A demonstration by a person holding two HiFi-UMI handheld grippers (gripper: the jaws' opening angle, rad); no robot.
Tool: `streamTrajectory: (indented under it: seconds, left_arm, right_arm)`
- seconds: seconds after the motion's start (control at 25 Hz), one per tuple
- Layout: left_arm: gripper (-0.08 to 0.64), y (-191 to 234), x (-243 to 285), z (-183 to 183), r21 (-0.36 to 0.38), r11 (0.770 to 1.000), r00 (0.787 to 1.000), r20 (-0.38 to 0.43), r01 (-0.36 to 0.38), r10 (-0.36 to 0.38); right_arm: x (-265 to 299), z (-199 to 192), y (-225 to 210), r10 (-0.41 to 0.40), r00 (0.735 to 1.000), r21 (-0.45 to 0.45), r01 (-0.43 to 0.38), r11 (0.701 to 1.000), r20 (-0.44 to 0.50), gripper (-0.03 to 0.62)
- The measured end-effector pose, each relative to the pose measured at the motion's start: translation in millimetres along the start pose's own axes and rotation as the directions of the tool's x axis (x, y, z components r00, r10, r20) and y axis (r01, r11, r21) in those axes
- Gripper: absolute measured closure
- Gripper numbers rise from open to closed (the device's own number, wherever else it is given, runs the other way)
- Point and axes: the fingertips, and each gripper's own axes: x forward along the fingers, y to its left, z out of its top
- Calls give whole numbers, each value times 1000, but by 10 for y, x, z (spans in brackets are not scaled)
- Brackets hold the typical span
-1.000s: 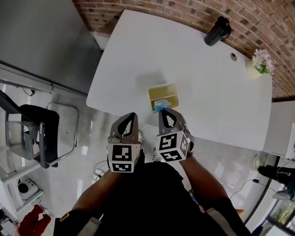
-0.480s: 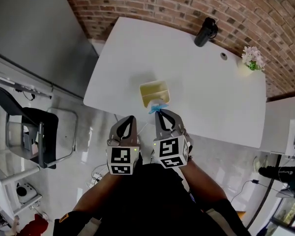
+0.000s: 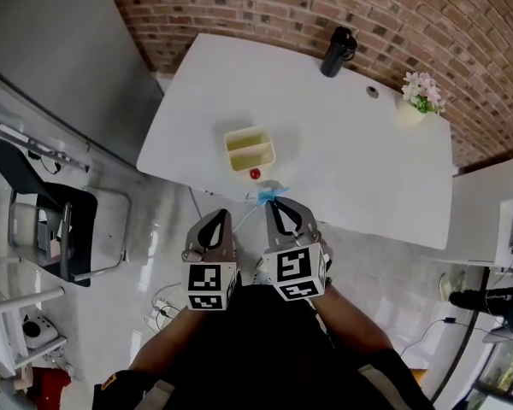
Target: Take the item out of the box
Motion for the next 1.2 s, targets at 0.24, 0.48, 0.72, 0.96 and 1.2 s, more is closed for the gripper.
streamTrajectory:
  seconds: [0.24, 0.48, 0.72, 0.96, 1.2]
  left_arm:
    - [554, -364, -284, -100, 10, 1000, 999, 23, -23, 22]
    - [555, -604, -565, -158, 28, 998, 998, 28, -51, 50]
    - [555, -569, -756, -150, 35, 996, 997, 24, -81, 80]
    - [555, -478, -856, -44, 41, 997, 997, 38, -71, 69]
    - [555, -274, -1020, -26, 54, 998, 997, 66, -34, 30]
  right_arm:
    - [-377, -220, 38, 21, 999, -2, -21, 1000, 26, 589]
    - [-696, -372, 83, 43, 998, 13, -44, 999, 54, 589]
    - [-818, -381, 158, 56, 995, 47, -61, 997, 87, 589]
    - [-870, -309, 272, 46, 994, 77, -54, 996, 104, 589]
    - [-877, -206, 540, 13, 996, 93, -22, 995, 92, 589]
